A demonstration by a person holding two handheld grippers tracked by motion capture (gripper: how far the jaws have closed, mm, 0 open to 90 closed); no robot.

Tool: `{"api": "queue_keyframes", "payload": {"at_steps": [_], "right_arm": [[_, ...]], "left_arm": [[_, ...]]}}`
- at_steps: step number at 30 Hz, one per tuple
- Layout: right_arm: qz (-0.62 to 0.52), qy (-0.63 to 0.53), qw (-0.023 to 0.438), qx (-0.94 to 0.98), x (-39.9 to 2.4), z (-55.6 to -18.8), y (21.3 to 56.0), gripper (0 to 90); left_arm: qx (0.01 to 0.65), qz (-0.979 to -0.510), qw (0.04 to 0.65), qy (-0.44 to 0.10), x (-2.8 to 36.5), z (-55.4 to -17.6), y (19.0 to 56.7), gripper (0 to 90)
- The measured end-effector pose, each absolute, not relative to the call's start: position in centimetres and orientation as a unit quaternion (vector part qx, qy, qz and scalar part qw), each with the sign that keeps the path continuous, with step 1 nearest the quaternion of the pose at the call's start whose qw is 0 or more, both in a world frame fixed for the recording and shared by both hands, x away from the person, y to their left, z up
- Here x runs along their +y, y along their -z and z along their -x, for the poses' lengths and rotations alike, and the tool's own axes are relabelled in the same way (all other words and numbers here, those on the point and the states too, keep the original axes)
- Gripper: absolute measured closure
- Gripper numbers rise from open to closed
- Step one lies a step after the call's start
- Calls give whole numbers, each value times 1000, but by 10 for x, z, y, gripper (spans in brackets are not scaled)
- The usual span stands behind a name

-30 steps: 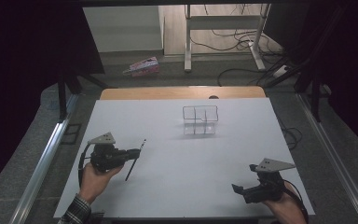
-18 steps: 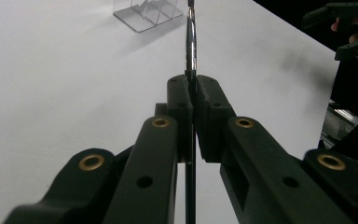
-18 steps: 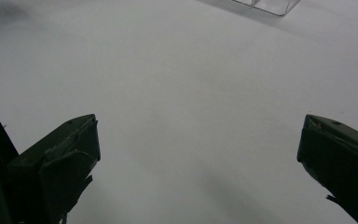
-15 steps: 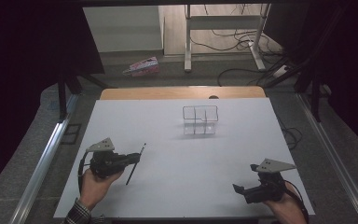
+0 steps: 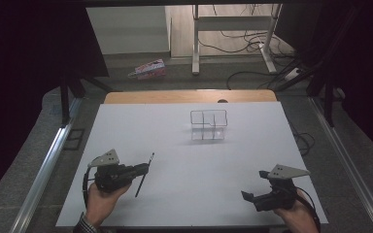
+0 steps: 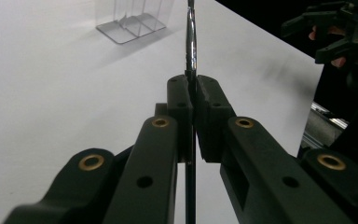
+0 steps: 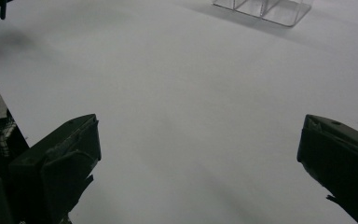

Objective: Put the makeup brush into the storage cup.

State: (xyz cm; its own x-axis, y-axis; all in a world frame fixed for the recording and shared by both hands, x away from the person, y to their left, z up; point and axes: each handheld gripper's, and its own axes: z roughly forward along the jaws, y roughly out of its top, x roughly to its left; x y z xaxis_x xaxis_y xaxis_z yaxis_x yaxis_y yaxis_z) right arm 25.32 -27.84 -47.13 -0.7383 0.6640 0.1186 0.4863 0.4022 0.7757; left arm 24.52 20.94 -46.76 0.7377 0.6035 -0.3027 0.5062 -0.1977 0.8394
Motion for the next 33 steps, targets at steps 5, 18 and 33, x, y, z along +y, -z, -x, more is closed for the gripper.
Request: {"api": "queue_keyframes", "payload": {"at_steps": [5, 18, 33], "right_arm": [[-347, -427, 102, 829, -275, -254, 470, 0], [-359, -456, 84, 810, -265, -258, 461, 0], [-364, -510, 10, 780, -230, -270, 448, 3]], "left_arm": [[353, -773, 526, -42, 203, -241, 468, 862], [338, -774, 533, -38, 184, -232, 468, 862], [323, -779, 537, -30, 166, -235, 470, 862]]}}
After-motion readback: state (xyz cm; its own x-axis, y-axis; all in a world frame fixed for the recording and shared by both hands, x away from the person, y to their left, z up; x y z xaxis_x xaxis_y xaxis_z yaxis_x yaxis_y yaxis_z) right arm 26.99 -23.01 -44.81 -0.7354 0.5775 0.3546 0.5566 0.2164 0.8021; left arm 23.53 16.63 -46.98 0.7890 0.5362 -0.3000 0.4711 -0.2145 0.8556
